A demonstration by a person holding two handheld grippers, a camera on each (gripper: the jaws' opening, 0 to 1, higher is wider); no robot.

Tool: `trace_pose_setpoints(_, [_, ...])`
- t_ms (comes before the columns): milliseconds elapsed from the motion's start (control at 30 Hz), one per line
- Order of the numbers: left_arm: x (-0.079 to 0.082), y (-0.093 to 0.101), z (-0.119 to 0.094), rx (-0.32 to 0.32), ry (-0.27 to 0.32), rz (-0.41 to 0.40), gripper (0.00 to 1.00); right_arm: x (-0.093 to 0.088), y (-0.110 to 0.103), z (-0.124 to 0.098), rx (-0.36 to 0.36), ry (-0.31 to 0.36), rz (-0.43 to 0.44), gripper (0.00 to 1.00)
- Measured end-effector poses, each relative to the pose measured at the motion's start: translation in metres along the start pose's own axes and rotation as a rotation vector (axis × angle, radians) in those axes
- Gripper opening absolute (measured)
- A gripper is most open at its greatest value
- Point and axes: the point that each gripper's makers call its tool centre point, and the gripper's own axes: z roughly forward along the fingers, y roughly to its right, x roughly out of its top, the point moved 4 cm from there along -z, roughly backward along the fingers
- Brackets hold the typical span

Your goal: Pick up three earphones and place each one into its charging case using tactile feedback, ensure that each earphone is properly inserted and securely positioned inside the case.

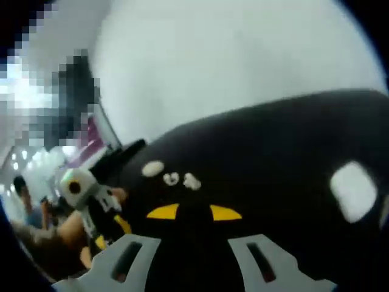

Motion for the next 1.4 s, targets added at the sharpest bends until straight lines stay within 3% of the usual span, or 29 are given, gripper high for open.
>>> trace_pose_setpoints(100, [0.0, 0.0, 0.0, 0.0, 0.001, 0.001, 0.14, -0.003, 0.008, 0.007, -0.109, -0.022, -0.074, 0.19])
trace_pose_setpoints(300, [-0.001, 0.0, -0.001, 0.001, 0.002, 0.007, 0.14, -0.002, 0.006, 0.015, -0.104, -0.009, -0.066, 0.15])
trace_pose_setpoints(367, [-0.001, 0.0, -0.001, 0.002, 0.003, 0.009, 0.14, -0.003, 0.008, 0.015, -0.106, -0.034, -0.135, 0.12])
trace_pose_setpoints(467, [-0.001, -0.001, -0.001, 0.003, 0.003, 0.01, 0.14, -0.002, 0.006, 0.012, -0.083, -0.045, -0.16, 0.12])
trace_pose_setpoints(600, [0.0, -0.001, 0.0, 0.002, 0.002, 0.01, 0.14, 0.006, 0.003, 0.003, -0.048, 0.004, -0.227, 0.12])
trace_pose_setpoints(733, [0.0, -0.001, 0.0, 0.0, 0.0, -0.002, 0.14, 0.022, -0.011, -0.013, 0.007, 0.071, -0.418, 0.12])
trace_pose_setpoints(833, [0.0, -0.003, 0.0, 0.005, -0.004, -0.022, 0.14, 0.039, -0.04, -0.035, 0.052, 0.167, -0.698, 0.12])
trace_pose_setpoints(933, [-0.001, -0.003, 0.0, 0.004, -0.006, -0.034, 0.14, 0.042, -0.068, -0.056, 0.07, 0.22, -0.974, 0.12])
trace_pose_setpoints(1100, [-0.001, -0.004, 0.0, 0.01, -0.006, -0.038, 0.14, 0.034, -0.093, -0.07, 0.128, 0.217, -1.254, 0.12])
trace_pose_setpoints(1300, [-0.001, -0.004, -0.002, 0.012, -0.005, -0.039, 0.14, 0.012, -0.111, -0.067, 0.192, 0.152, -1.451, 0.12])
trace_pose_setpoints(1400, [-0.002, -0.004, -0.002, 0.013, -0.005, -0.043, 0.14, 0.005, -0.112, -0.062, 0.165, 0.094, -1.551, 0.12])
